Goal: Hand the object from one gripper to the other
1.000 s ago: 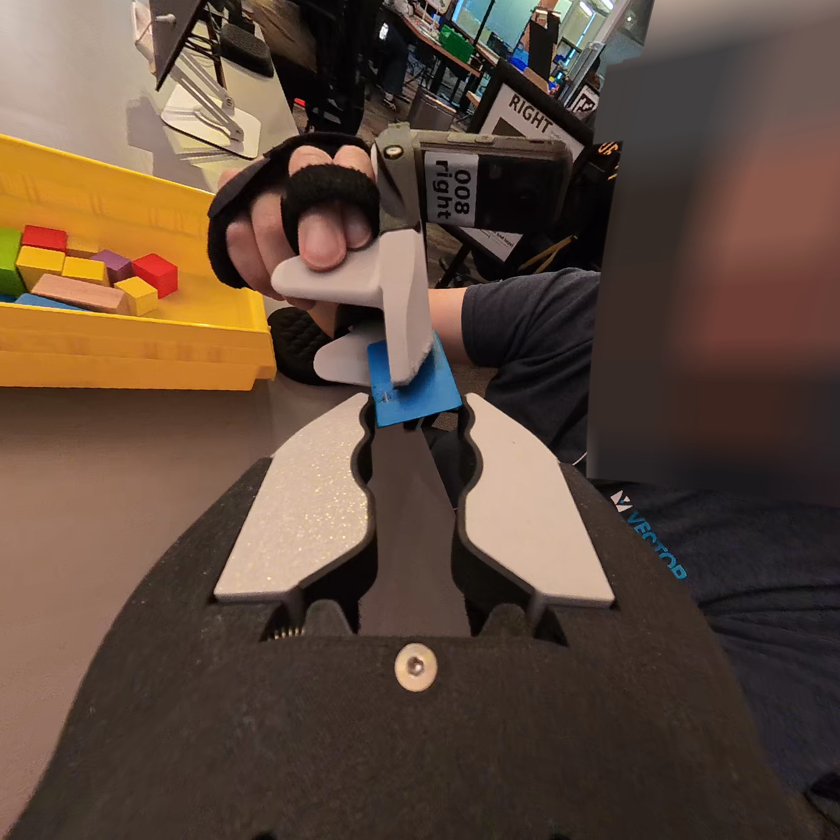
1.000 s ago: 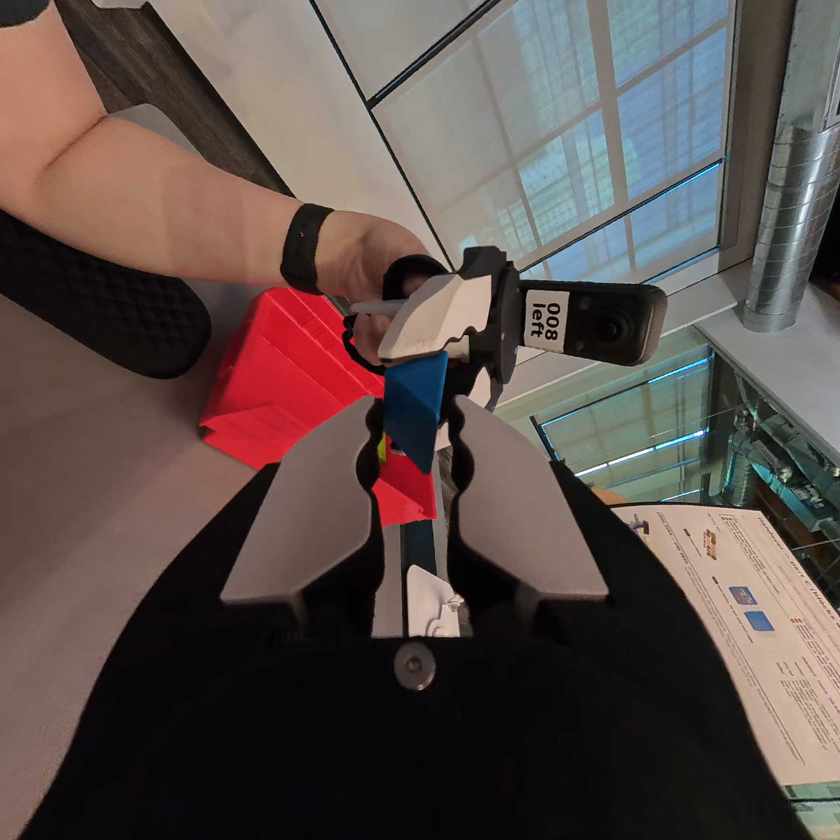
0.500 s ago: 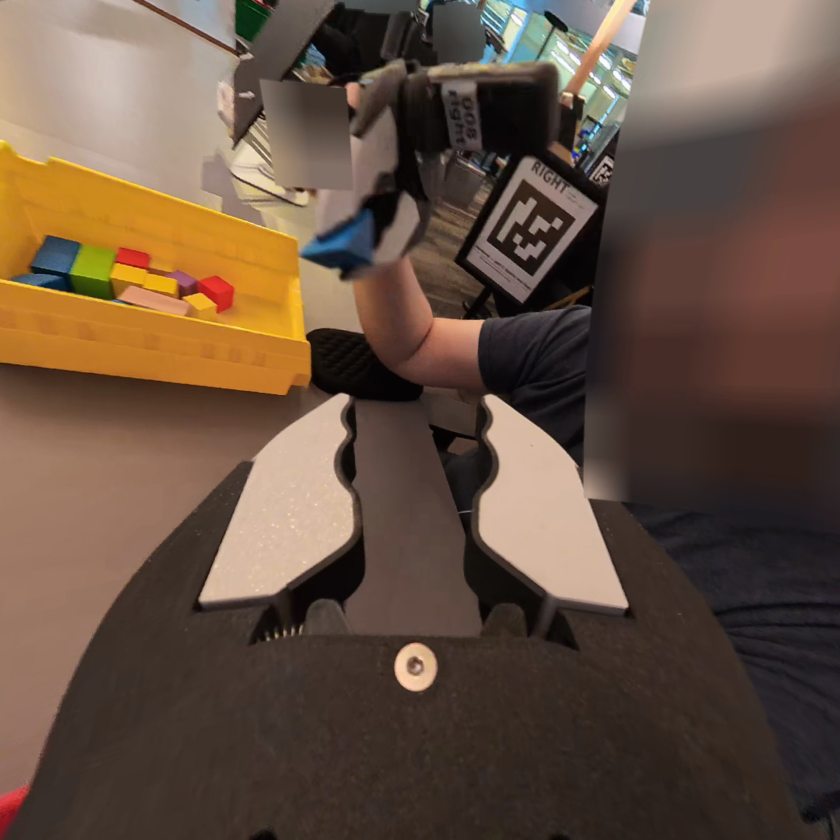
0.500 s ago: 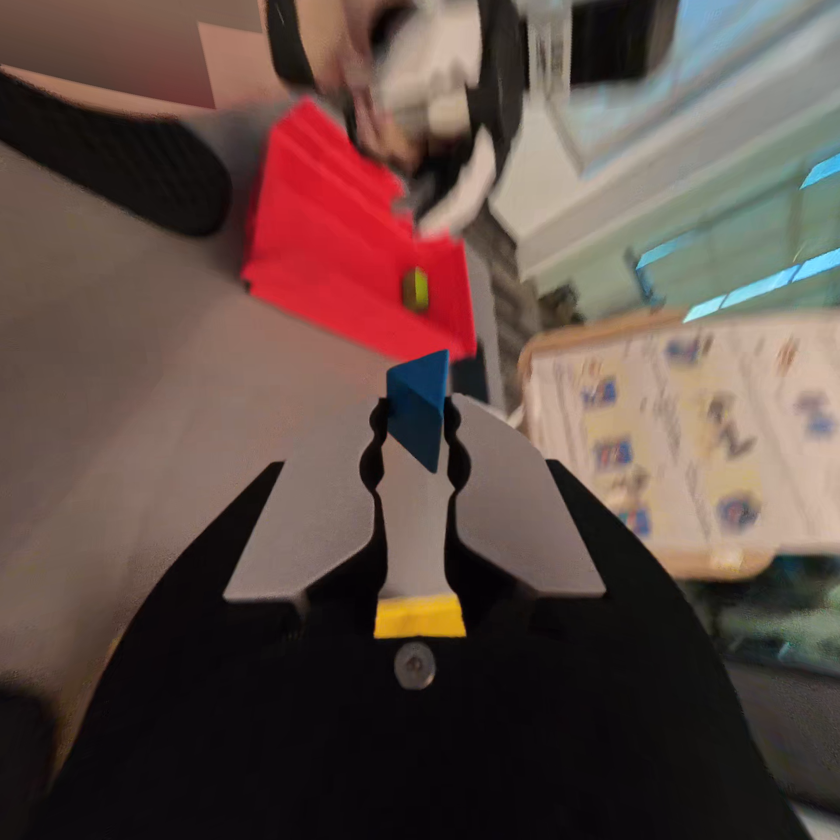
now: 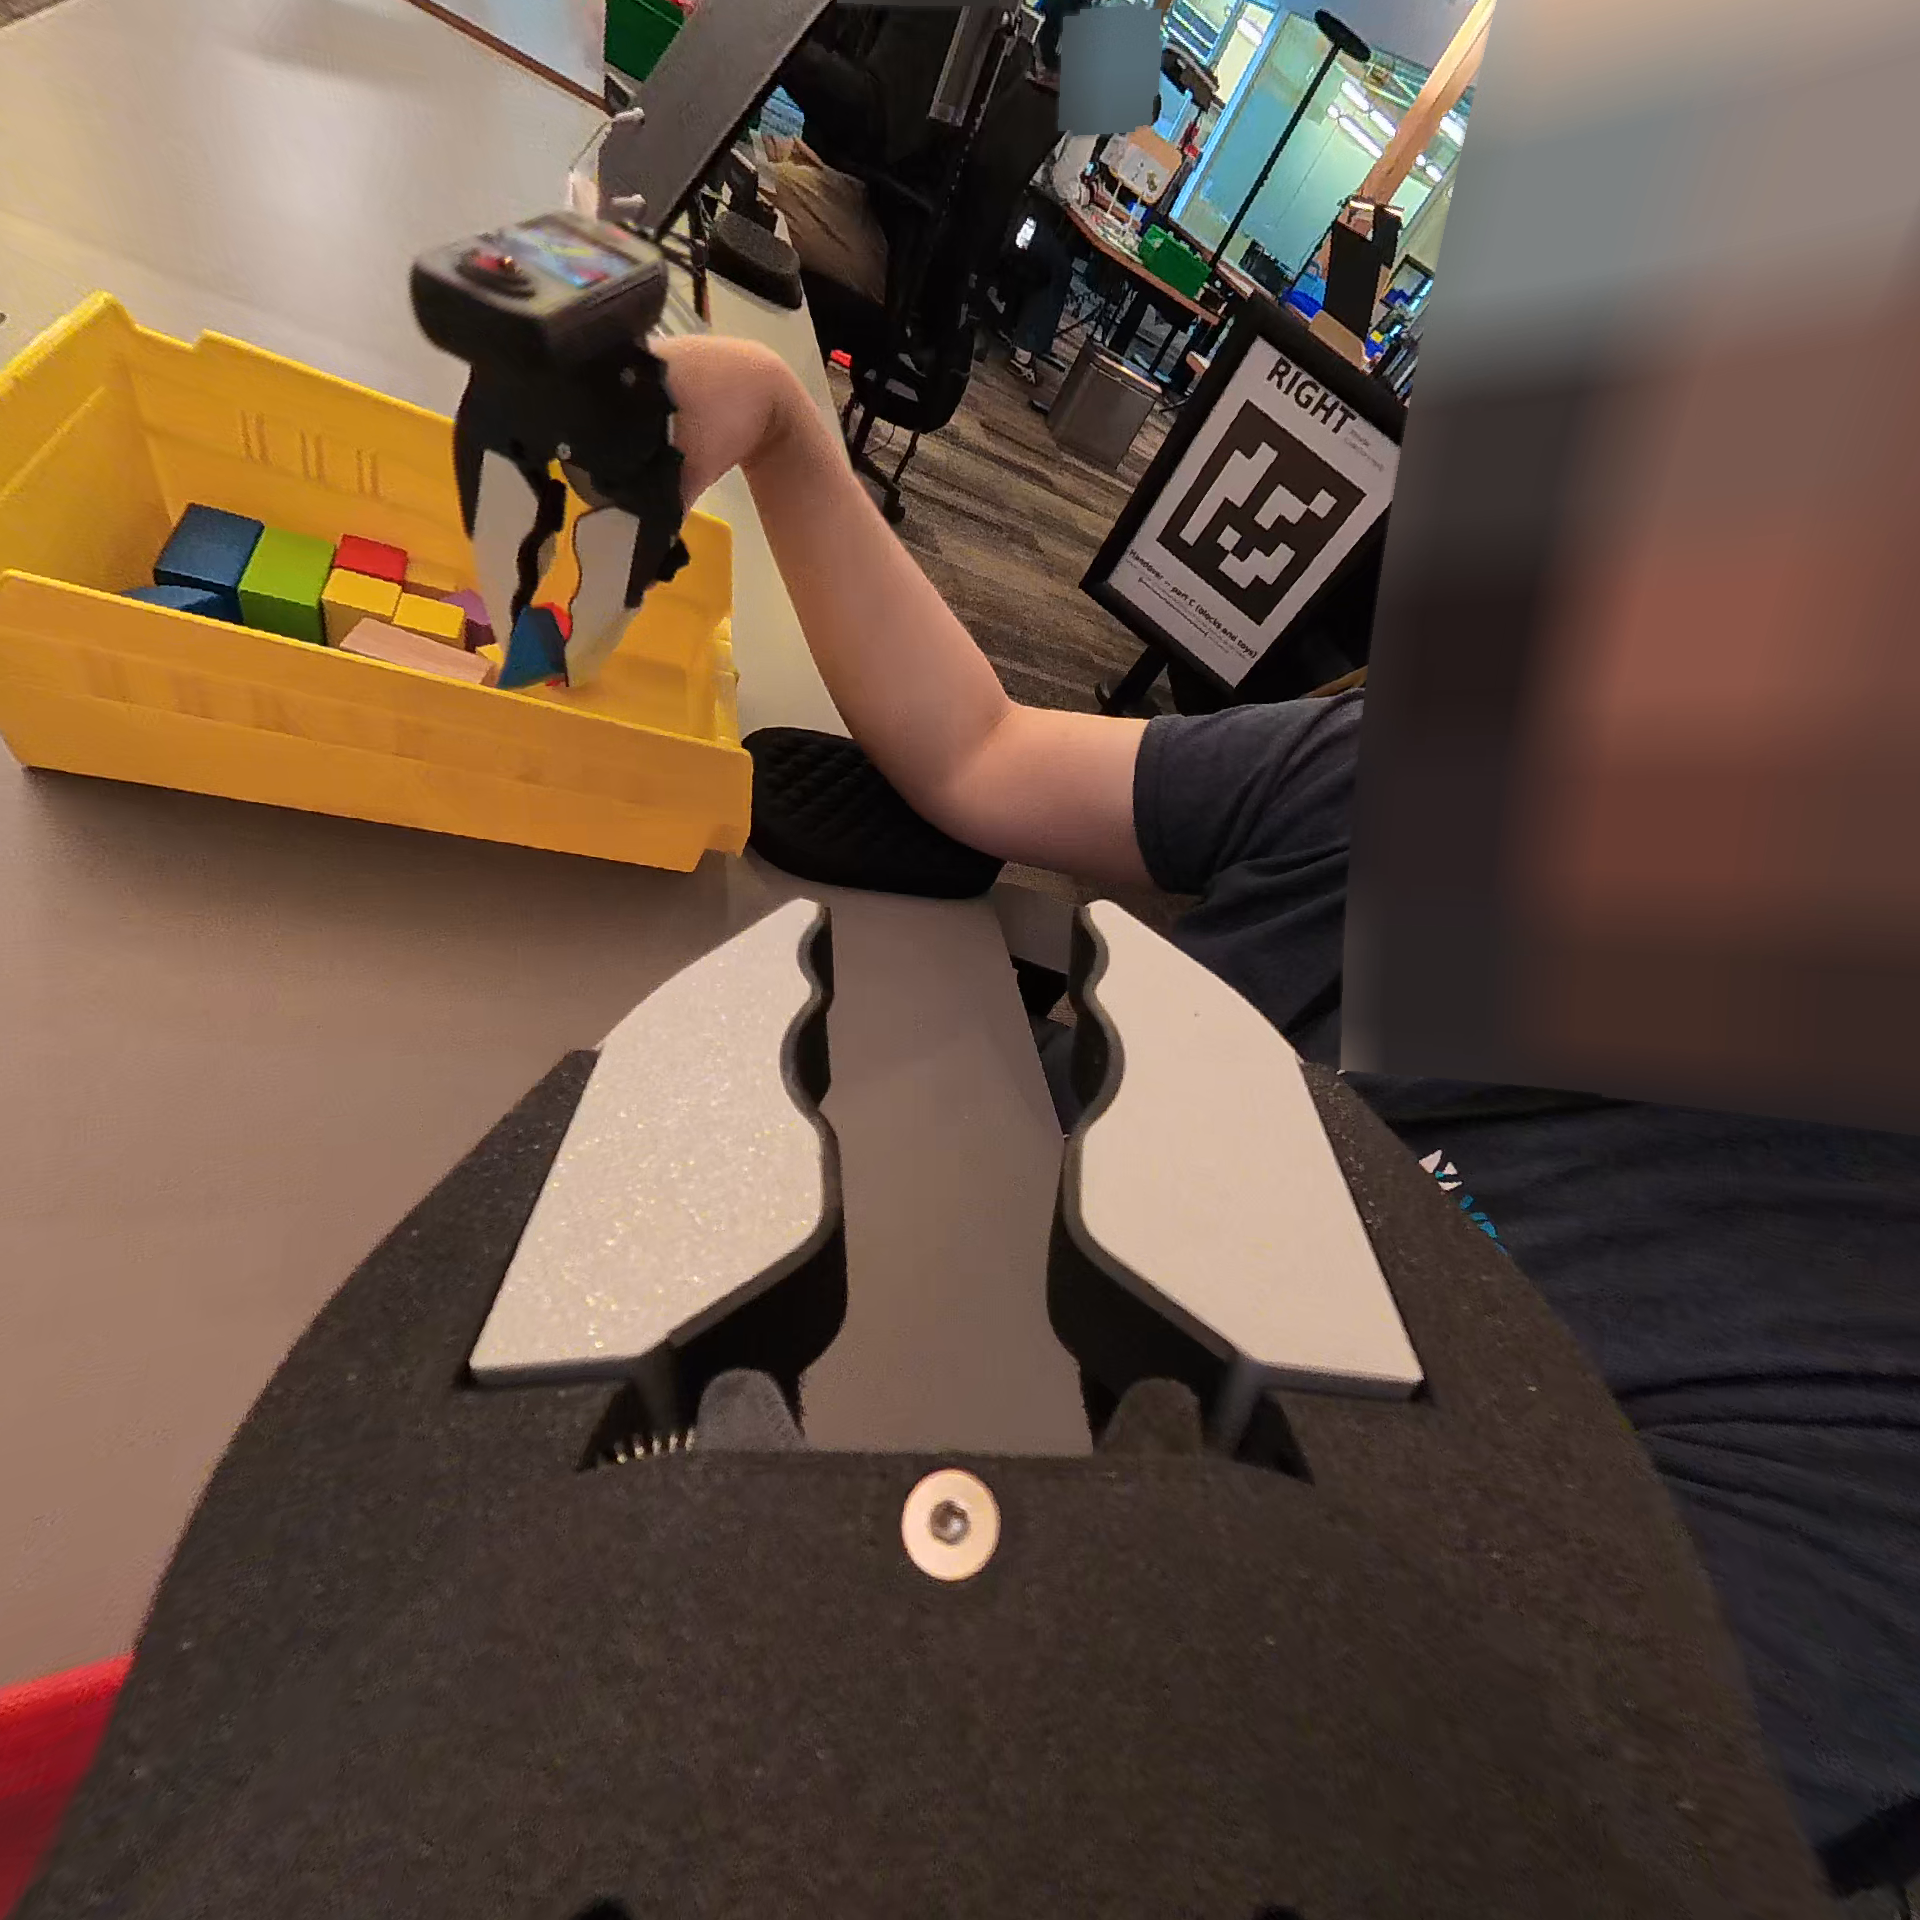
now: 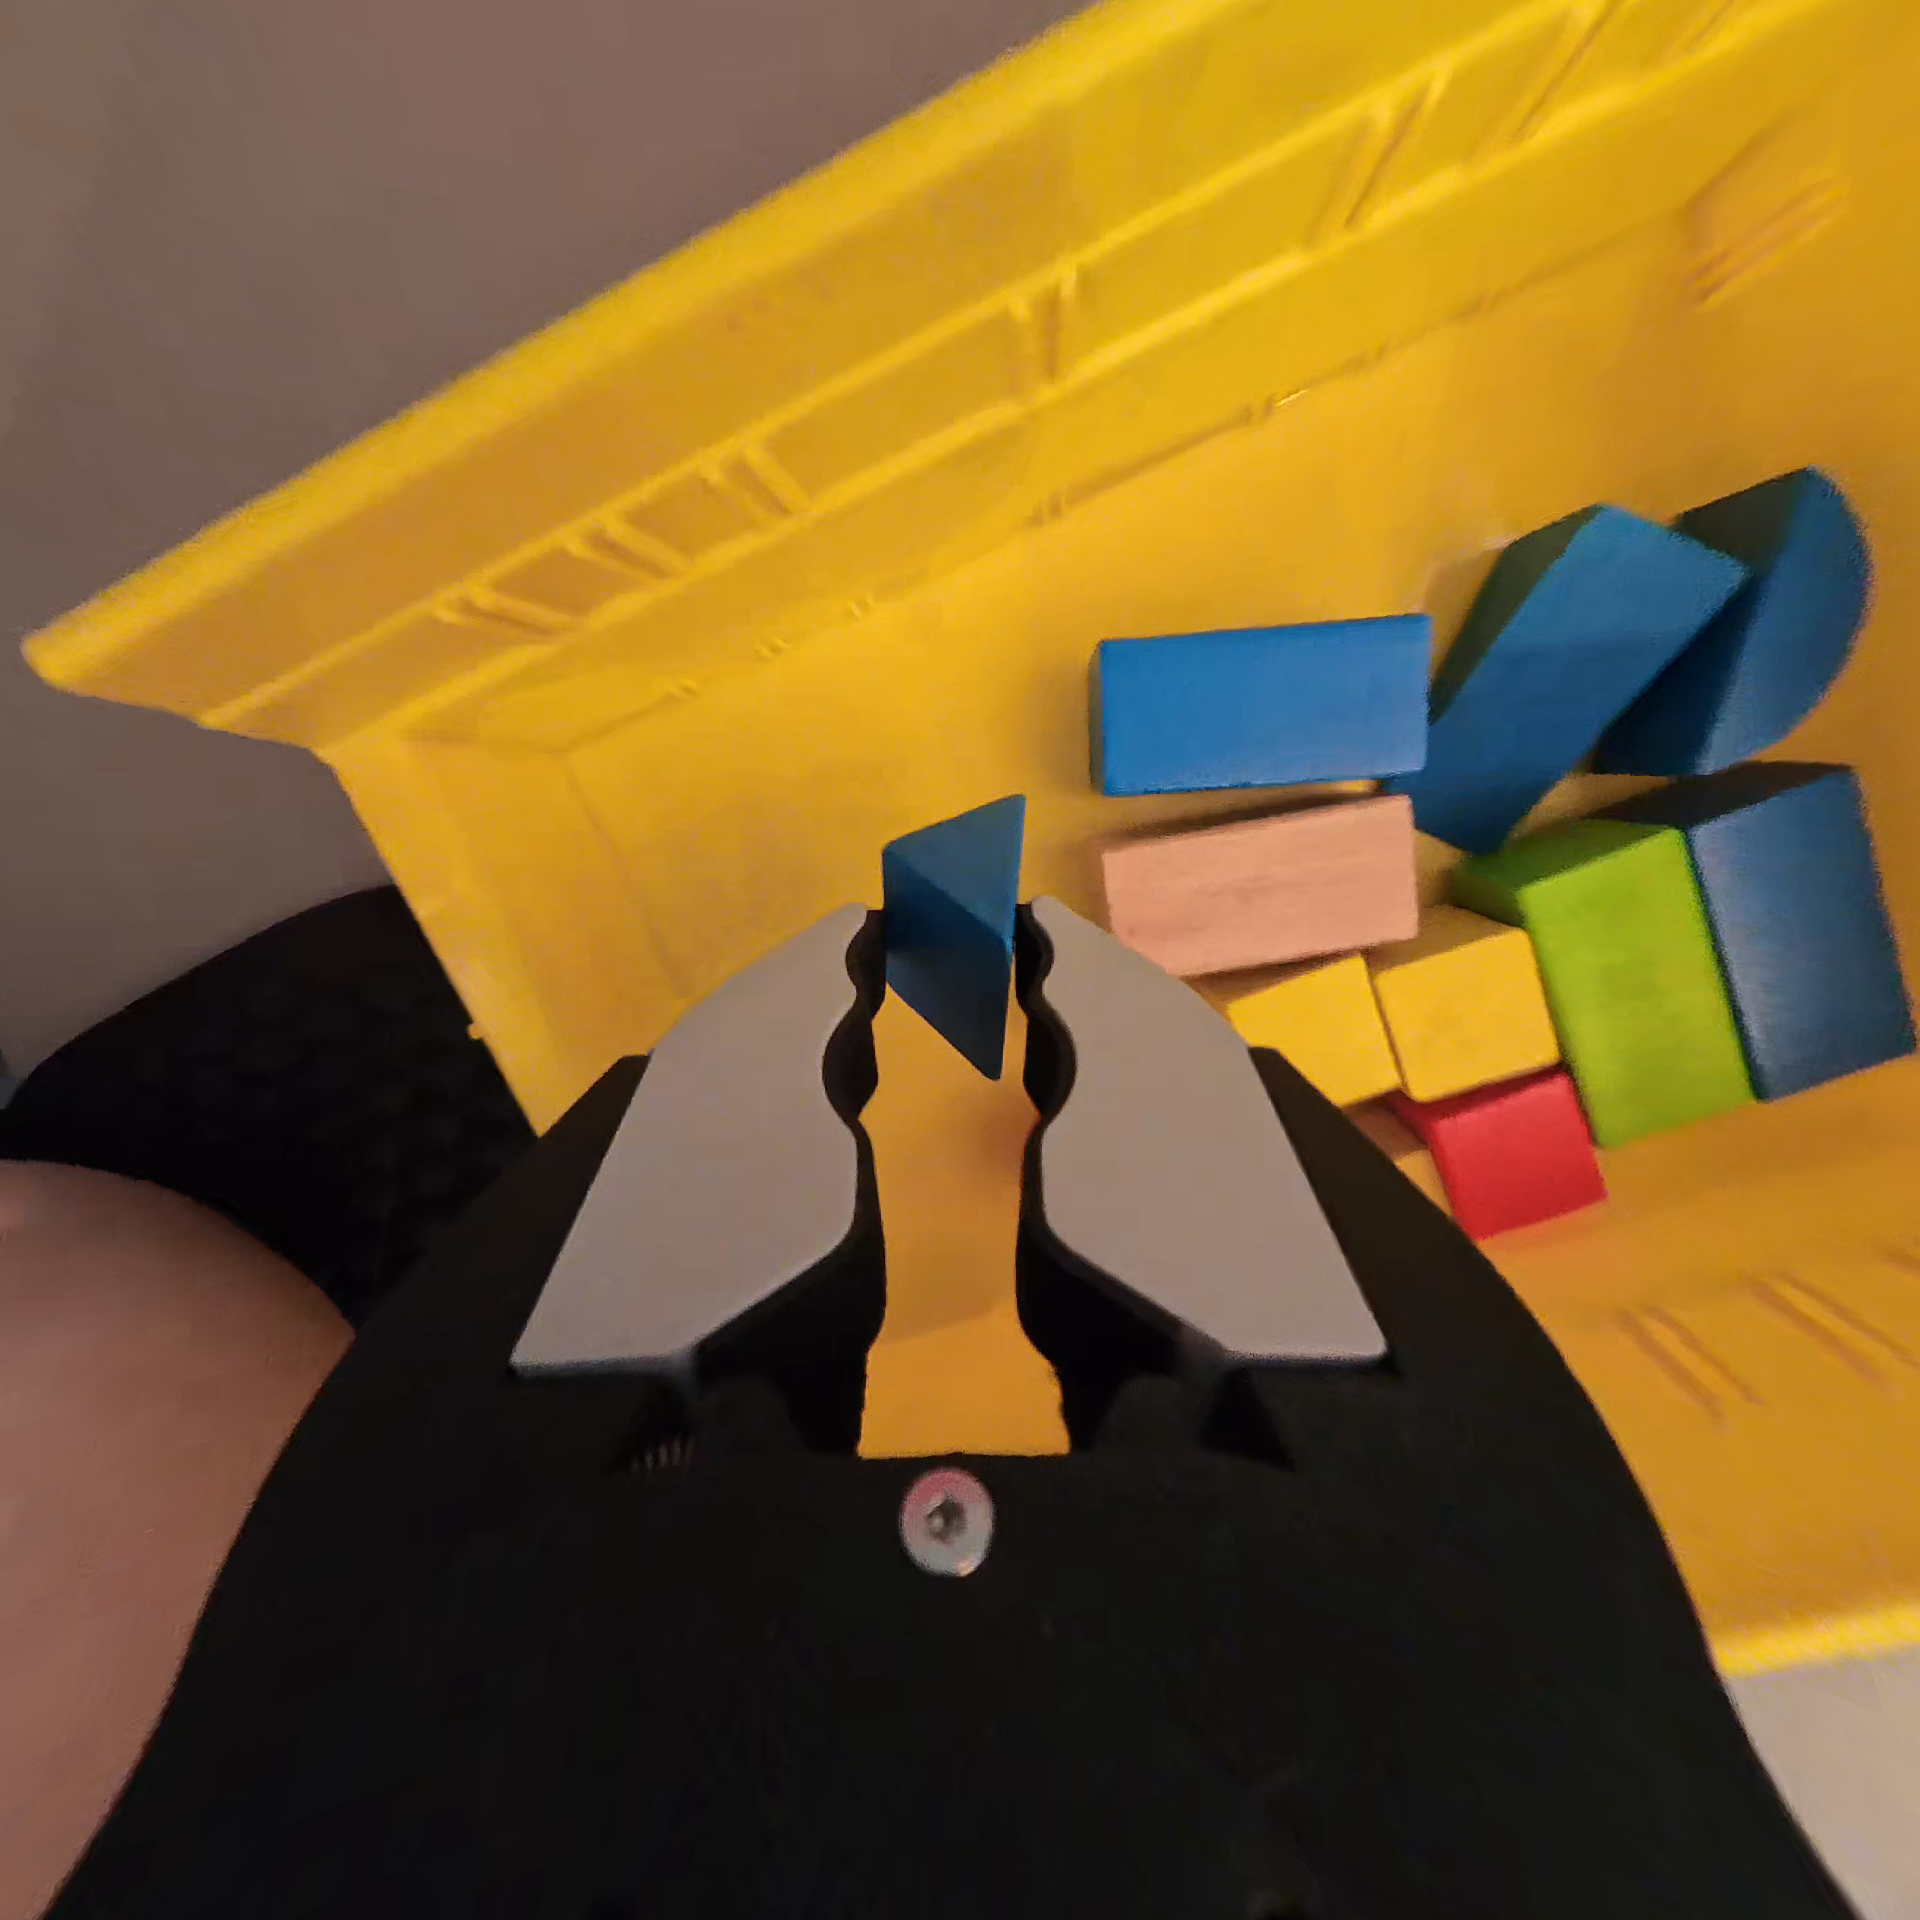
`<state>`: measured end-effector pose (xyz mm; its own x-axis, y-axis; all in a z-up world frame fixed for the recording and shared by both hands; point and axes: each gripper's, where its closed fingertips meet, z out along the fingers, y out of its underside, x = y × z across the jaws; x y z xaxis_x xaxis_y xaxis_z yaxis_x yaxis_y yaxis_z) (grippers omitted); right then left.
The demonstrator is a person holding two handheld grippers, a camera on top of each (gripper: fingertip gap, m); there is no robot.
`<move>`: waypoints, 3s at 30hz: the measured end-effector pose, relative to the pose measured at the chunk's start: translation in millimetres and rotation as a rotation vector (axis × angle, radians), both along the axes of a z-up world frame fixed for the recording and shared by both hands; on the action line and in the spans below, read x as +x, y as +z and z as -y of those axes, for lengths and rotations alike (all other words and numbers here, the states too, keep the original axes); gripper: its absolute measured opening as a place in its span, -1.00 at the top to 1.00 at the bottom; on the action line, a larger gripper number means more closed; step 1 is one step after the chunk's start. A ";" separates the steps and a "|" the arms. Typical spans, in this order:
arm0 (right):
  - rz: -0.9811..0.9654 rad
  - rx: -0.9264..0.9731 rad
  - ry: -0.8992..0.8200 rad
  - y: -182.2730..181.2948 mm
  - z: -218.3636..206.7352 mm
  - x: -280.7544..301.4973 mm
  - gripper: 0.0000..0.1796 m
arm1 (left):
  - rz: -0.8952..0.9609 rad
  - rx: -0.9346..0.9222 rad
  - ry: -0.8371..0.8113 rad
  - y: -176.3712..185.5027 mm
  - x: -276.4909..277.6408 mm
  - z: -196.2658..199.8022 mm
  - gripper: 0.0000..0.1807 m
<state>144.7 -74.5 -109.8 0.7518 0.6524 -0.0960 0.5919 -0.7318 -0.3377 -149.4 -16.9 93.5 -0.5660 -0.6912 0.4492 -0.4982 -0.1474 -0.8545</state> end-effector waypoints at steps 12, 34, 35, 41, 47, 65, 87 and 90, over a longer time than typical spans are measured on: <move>-0.025 -0.038 0.108 -30.9 -14.6 -19.4 0.72 | -0.001 -0.002 -0.017 0.4 -3.0 1.0 0.55; -0.132 -0.071 0.049 -36.0 -11.7 -17.2 0.71 | 0.003 -0.004 -0.034 3.2 -6.8 5.1 0.57; -0.127 -0.072 0.047 -36.0 -11.4 -16.5 0.71 | 0.003 -0.004 -0.036 3.3 -7.0 5.4 0.57; -0.102 -0.078 0.036 -35.4 -10.4 -13.9 0.71 | 0.000 -0.001 -0.042 2.9 -7.6 6.9 0.57; -0.065 -0.078 0.037 -33.6 -11.1 -13.2 0.71 | -0.007 -0.002 -0.046 1.9 -8.1 7.4 0.57; -0.017 -0.164 0.030 -39.4 -1.8 -16.9 0.70 | -0.005 -0.005 -0.042 3.1 -10.7 5.4 0.58; 0.071 -0.158 0.012 -40.1 -6.5 -12.1 0.66 | 0.019 -0.008 -0.027 9.6 -17.1 2.4 0.61; 0.070 -0.157 0.008 -37.1 -3.9 -10.7 0.67 | 0.020 -0.004 -0.020 10.2 -19.7 0.4 0.61</move>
